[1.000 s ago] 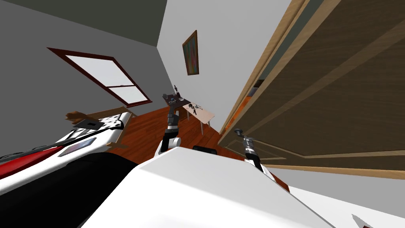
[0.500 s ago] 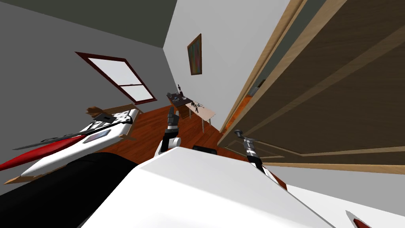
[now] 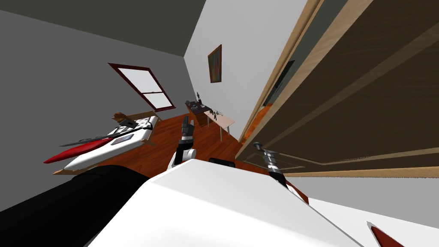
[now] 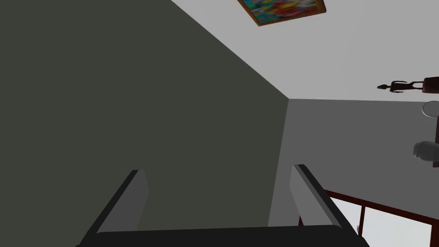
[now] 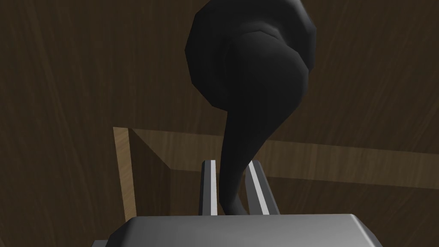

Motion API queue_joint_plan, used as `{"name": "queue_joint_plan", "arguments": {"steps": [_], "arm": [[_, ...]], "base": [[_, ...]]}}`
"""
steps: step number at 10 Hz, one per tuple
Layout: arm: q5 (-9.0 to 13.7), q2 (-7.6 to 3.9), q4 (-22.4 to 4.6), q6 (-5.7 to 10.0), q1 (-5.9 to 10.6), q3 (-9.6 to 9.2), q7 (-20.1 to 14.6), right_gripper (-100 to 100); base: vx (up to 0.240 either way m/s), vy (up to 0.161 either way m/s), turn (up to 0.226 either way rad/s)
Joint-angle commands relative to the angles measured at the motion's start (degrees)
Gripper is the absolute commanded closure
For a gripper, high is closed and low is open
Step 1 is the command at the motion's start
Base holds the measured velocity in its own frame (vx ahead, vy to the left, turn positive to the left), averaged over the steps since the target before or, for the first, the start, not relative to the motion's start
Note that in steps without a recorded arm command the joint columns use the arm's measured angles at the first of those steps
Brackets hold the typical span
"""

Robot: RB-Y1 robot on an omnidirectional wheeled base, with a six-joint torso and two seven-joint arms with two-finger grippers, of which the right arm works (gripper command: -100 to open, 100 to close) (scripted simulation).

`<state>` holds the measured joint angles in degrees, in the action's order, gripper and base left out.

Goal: Pull the door open

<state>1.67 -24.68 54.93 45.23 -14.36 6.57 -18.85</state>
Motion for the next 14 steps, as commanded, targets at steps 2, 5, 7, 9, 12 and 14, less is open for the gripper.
{"name": "queue_joint_plan", "arguments": {"steps": [2, 5, 7, 9, 12, 14], "arm": [[-0.3, -1.11, -0.2, 2.91, -1.72, -0.72, -1.3, 100], [-0.7, -2.21, -0.5, 5.75, -3.41, -1.42, -2.6, 100], [-0.9, -2.82, -0.6, 7.35, -4.37, -1.82, -3.3, 100], [-1.0, -3.44, -0.7, 8.96, -5.32, -2.22, -4.1, 100], [-0.9, -4.01, -2.7, 10.7, -5.73, -1.89, -4.3, 100], [-1.1, -4.48, -3.2, 13.31, -7.23, -2.13, -4.8, 100]], "base": [[-0.195, -0.052, 0.209], [-0.191, -0.039, 0.125], [-0.147, -0.044, 0.117], [-0.178, -0.055, 0.129], [-0.105, -0.028, 0.078], [-0.124, -0.036, 0.117]]}}
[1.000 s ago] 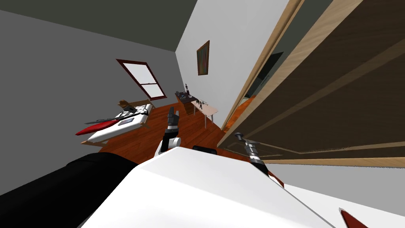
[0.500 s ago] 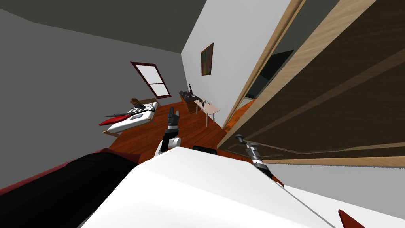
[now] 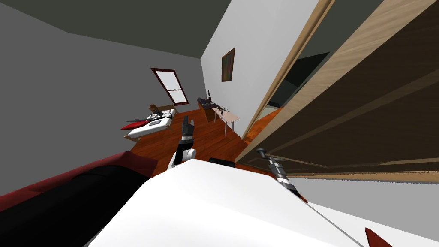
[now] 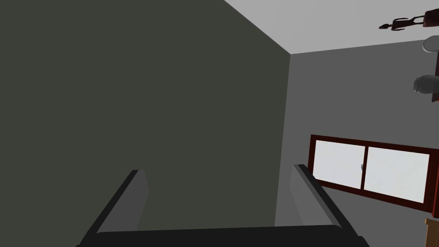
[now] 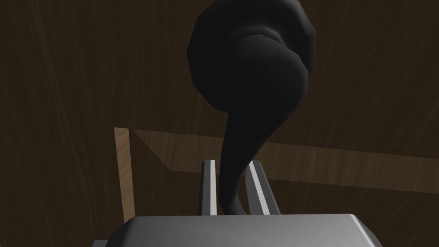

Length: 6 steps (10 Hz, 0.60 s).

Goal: Pull the door open

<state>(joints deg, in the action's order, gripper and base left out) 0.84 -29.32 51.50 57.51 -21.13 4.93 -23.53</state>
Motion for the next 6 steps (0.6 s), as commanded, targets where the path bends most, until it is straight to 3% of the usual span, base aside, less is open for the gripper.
{"name": "queue_joint_plan", "arguments": {"steps": [1, 6], "arm": [[-0.3, -0.01, 0.0, 2.0, -1.01, -0.58, -0.3, 100], [-0.6, -0.85, -1.1, 6.69, -3.7, -1.03, -1.3, 100]], "base": [[-0.112, -0.032, 0.107], [-0.092, -0.04, 0.101]]}}
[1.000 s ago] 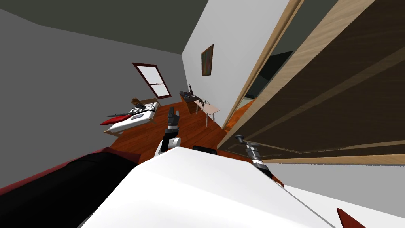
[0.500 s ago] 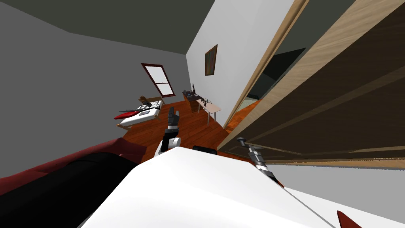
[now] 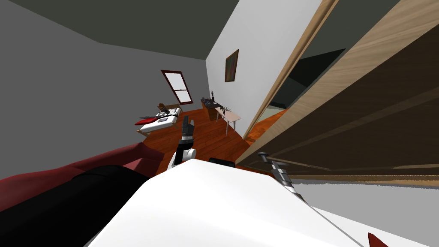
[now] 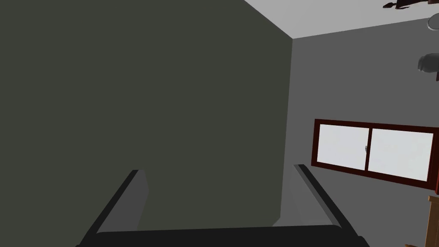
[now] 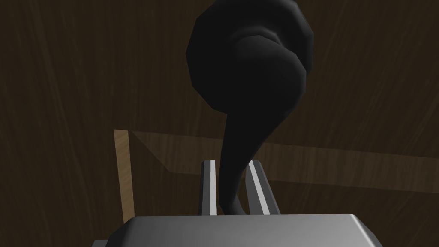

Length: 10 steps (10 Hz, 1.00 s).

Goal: Pull the door open

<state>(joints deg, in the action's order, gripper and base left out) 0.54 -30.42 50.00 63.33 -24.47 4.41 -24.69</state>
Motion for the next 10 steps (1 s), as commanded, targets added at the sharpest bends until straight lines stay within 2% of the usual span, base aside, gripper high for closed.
{"name": "queue_joint_plan", "arguments": {"steps": [1, 3, 4, 5, 6, 10], "arm": [[-0.3, 0.12, 0.2, 1.65, -0.81, -0.58, -0.2, 100], [-0.4, -0.18, -0.1, 3.31, -1.76, -0.74, -0.6, 100], [-0.1, -0.46, -0.6, 2.3, -1.21, -0.17, -0.5, 100], [-0.3, -0.36, -1.5, 4.16, -2.06, -0.37, -0.4, 100], [-0.3, -0.36, -1.5, 4.16, -2.06, -0.37, -0.4, 100], [-0.6, -0.15, -3.4, 8.41, -3.77, -0.79, 0.0, 100]], "base": [[-0.095, -0.032, 0.079], [-0.09, -0.029, 0.081], [-0.039, -0.03, 0.013], [-0.002, -0.017, 0.058], [0.004, -0.013, 0.033], [0.007, -0.006, 0.051]]}}
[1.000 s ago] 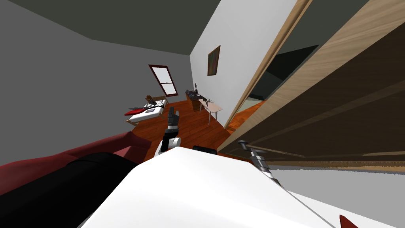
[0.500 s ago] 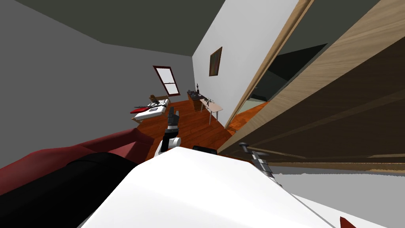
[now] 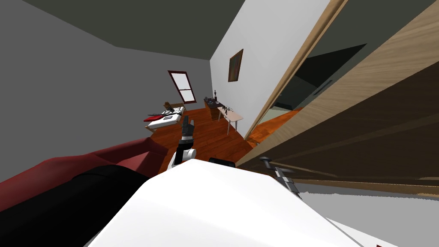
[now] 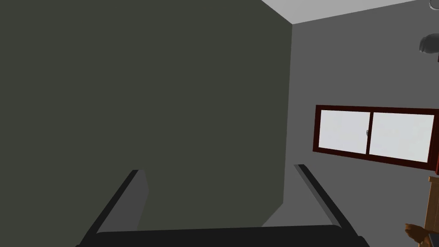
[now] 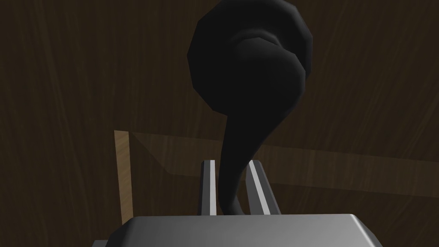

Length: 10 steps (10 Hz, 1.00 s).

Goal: Pull the door open

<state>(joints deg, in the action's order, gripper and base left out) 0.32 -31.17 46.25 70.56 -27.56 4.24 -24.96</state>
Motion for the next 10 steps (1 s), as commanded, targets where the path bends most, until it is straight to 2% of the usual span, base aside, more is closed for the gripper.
{"name": "queue_joint_plan", "arguments": {"steps": [1, 4, 5, 7, 8, 9, 10], "arm": [[-0.5, 0.66, -0.3, 2.48, -1.21, -0.75, 0.4, 100], [-0.9, 0.87, -2.1, 6.66, -2.89, -1.17, 0.7, 100], [-0.9, 0.87, -2.1, 6.66, -2.89, -1.17, 0.7, 100], [-1.1, 1.01, -3.4, 9.46, -4.02, -1.44, 0.9, 100], [-1.1, 1.01, -3.4, 9.46, -4.02, -1.44, 0.9, 100], [-1.3, 1.15, -4.6, 12.09, -5.07, -1.71, 1.1, 100], [-1.3, 1.15, -4.6, 12.09, -5.07, -1.71, 1.1, 100]], "base": [[0.002, -0.018, 0.079], [-0.012, -0.022, 0.075], [-0.022, -0.017, 0.014], [-0.026, -0.018, 0.06], [-0.025, -0.025, 0.03], [-0.03, -0.036, 0.108], [-0.035, -0.033, 0.042]]}}
